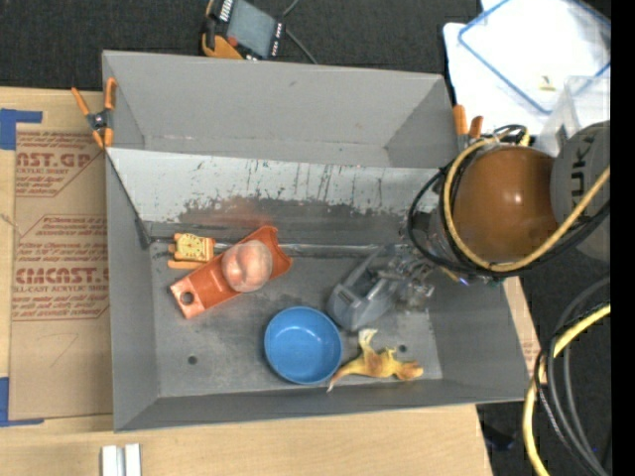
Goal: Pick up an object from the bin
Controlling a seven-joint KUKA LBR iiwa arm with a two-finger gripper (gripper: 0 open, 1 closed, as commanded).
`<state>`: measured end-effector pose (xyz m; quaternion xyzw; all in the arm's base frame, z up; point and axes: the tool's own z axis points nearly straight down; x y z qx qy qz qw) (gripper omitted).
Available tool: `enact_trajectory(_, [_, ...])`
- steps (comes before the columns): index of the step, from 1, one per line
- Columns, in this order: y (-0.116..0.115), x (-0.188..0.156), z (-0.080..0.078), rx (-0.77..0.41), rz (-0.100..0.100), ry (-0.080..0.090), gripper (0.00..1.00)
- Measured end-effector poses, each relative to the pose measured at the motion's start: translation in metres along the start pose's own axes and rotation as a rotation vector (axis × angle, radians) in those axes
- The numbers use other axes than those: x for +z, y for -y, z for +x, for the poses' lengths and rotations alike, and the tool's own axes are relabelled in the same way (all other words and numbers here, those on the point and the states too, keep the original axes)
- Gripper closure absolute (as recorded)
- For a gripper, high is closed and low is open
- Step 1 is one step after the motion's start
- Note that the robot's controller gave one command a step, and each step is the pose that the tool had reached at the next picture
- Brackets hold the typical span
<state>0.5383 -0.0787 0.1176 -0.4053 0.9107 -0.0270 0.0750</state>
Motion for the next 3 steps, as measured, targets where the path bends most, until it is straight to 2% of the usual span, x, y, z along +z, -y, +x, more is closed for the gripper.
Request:
enact_trajectory(1, [0.005,-0.014,-0.008,-0.045,0.008,0.001,1.00])
enact_trajectory(2, [0.010,-0.012,-0.013,-0.217,0.012,0.004,1.00])
enact_trajectory(3, [0.019,0.024,-0.006,-0.490,0.025,0.012,1.00])
